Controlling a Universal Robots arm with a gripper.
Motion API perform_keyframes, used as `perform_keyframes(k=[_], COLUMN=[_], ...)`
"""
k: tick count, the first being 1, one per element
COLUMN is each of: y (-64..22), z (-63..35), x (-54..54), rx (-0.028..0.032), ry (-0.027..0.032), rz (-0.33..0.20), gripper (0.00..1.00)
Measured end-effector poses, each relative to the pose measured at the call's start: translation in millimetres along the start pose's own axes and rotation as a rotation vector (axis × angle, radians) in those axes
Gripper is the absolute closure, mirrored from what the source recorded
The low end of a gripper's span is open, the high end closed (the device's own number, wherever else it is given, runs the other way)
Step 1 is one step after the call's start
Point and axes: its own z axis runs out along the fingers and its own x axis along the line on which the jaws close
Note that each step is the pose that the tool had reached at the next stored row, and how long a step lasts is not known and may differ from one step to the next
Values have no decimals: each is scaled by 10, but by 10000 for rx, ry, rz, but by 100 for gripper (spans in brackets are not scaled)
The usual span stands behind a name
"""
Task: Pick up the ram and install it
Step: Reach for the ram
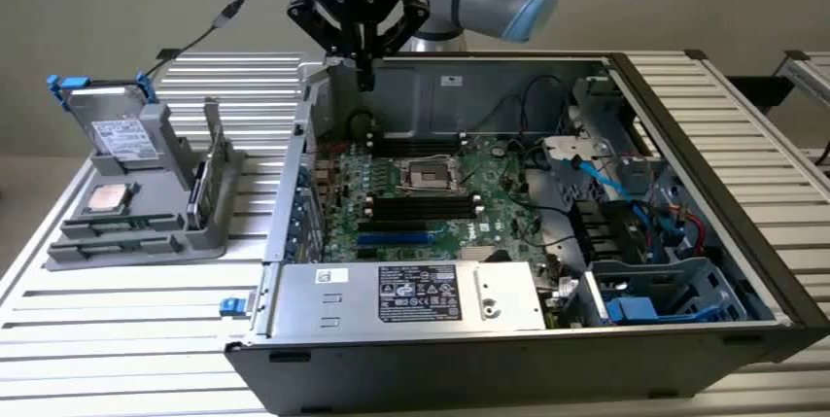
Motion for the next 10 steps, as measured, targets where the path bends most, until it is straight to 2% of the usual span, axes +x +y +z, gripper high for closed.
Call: perform_keyframes(k=[10], y=[0], z=[0], x=[2], rx=[0], ry=[4], rz=[-2], gripper=[90])
